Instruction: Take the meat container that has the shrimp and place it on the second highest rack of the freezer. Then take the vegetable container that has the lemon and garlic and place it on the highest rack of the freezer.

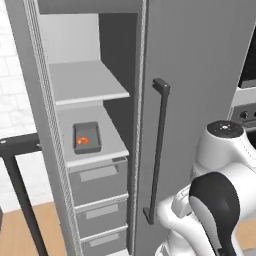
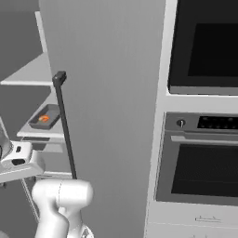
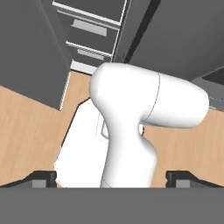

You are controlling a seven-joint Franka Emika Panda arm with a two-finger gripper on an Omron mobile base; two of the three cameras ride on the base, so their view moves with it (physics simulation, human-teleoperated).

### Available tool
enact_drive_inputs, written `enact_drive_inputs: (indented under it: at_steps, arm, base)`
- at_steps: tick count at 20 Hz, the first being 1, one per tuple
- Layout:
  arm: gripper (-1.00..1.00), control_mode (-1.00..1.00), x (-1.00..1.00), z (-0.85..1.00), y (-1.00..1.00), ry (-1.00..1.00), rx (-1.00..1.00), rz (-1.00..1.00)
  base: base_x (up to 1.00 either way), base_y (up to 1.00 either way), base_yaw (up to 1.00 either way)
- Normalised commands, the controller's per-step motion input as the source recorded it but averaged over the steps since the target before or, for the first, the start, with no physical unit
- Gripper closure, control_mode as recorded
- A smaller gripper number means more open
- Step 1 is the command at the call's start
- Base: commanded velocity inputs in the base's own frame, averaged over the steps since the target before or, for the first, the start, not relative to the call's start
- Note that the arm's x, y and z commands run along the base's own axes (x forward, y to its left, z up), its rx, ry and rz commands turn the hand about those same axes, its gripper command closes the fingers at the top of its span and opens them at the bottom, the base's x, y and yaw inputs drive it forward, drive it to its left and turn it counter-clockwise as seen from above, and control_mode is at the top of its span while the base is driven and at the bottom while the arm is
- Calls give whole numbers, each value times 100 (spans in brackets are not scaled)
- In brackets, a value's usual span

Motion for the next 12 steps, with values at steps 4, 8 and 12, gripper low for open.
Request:
enact_drive_inputs:
  at_steps: [4,8,12]
  arm:
    - [-100,100,0,0,0,0,0,0]
    - [-100,100,0,0,0,0,0,0]
    - [-100,100,0,0,0,0,0,0]
  base:
    - [-2,-100,0]
    - [0,-100,0]
    - [-13,-100,0]
